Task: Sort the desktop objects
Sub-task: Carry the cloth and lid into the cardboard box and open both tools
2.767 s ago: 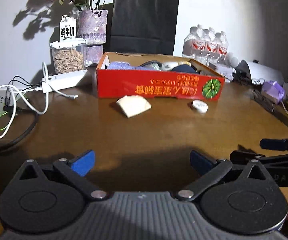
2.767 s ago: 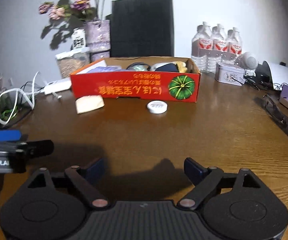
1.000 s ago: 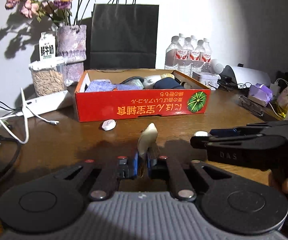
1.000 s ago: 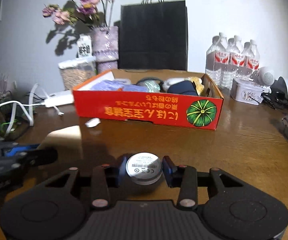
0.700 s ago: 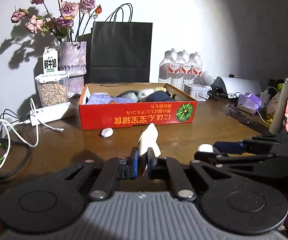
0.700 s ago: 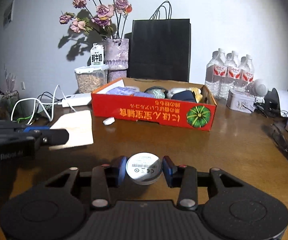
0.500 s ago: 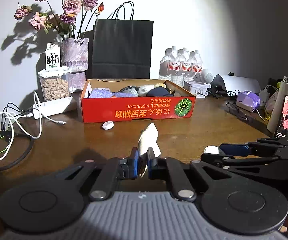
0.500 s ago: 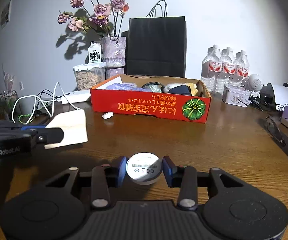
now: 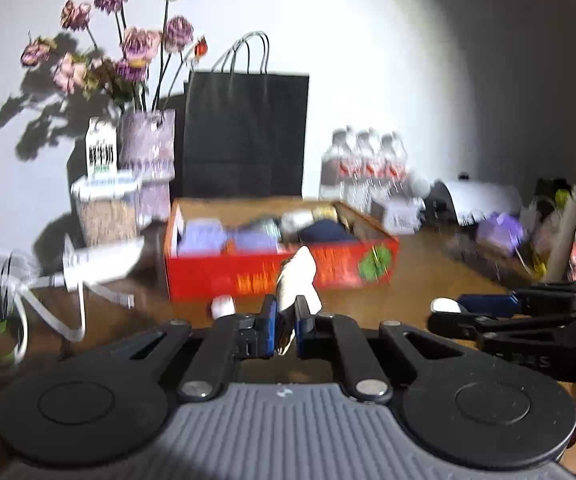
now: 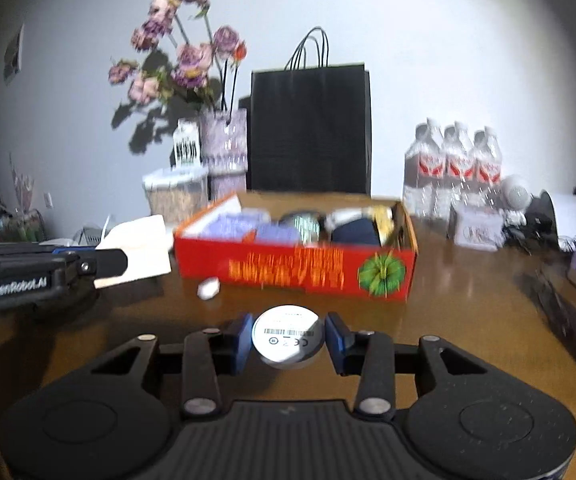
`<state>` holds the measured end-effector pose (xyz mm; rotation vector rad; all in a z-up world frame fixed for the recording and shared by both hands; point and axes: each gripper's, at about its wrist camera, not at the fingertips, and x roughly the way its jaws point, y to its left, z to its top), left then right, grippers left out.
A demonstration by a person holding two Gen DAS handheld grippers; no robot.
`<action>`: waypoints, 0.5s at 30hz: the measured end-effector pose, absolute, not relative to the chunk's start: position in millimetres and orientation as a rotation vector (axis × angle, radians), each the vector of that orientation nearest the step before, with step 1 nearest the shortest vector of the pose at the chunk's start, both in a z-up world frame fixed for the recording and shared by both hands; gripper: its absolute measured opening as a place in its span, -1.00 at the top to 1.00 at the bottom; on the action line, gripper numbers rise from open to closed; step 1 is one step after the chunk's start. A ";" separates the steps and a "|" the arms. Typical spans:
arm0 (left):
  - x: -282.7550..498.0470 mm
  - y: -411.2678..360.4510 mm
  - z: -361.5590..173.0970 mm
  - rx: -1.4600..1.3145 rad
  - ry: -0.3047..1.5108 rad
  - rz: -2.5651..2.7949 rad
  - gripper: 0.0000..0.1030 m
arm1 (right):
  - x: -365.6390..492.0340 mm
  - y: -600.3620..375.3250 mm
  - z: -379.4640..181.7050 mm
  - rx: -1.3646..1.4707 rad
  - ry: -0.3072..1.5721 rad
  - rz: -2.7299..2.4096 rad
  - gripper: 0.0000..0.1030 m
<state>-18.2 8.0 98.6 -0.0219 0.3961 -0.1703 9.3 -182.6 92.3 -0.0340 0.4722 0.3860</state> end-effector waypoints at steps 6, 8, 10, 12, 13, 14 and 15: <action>76.1 26.5 149.9 -0.060 0.410 -0.219 0.82 | 103.7 -182.3 138.4 -0.007 0.498 0.426 0.26; 105.9 32.5 159.8 -0.086 0.435 -0.222 0.82 | 136.5 -179.2 149.0 0.005 0.528 0.430 0.26; 135.9 38.8 166.2 -0.119 0.468 -0.232 0.82 | 163.8 -175.3 154.1 0.028 0.552 0.447 0.26; 156.9 46.0 166.2 -0.148 0.495 -0.246 0.82 | 189.9 -170.4 154.4 0.062 0.590 0.467 0.26; 167.0 49.3 165.4 -0.155 0.510 -0.246 0.82 | 201.9 -166.8 153.1 0.074 0.608 0.471 0.26; 178.0 52.3 163.2 -0.161 0.527 -0.243 0.82 | 212.8 -163.0 150.7 0.079 0.629 0.479 0.26; 187.4 54.6 159.6 -0.160 0.546 -0.244 0.82 | 225.0 -158.2 146.3 0.094 0.660 0.488 0.26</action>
